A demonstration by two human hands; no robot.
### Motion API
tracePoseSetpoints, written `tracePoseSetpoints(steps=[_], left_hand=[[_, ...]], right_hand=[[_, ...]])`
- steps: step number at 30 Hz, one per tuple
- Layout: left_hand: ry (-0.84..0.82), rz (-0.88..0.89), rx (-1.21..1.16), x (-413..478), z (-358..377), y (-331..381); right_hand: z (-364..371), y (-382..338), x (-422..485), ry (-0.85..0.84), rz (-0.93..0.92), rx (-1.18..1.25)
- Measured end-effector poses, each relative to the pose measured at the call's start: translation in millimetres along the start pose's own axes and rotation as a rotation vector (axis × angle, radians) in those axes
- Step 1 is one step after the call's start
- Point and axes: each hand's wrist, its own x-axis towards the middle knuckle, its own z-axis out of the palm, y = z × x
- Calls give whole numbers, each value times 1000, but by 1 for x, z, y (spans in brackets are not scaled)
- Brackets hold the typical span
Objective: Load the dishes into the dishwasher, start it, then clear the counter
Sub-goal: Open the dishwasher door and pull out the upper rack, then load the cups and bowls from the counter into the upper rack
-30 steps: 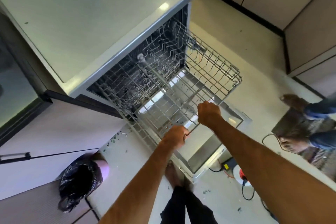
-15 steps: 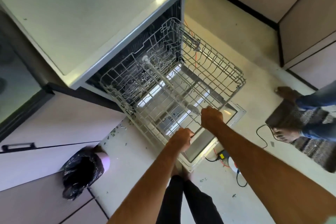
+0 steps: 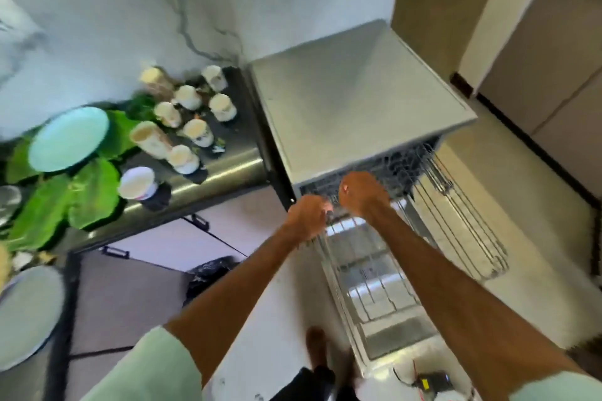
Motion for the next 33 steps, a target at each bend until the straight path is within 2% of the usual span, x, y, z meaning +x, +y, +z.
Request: tracePoseSetpoints(steps=[5, 11, 17, 24, 29, 33], left_hand=[[304, -169, -24, -42, -114, -66], [485, -295, -161, -74, -170, -164], [435, -415, -242, -88, -208, -232], [423, -458, -264, -74, -228, -288], [405, -458, -239, -49, -236, -304], [351, -442, -227, -16, -225, -319]], right_hand=[[-62, -108, 14, 93, -136, 4], [-74, -206, 38, 54, -217, 48], [-40, -275, 82, -22, -223, 79], [10, -309, 150, -92, -180, 113], [11, -319, 176, -68, -137, 158], [4, -320, 198, 21, -125, 213]])
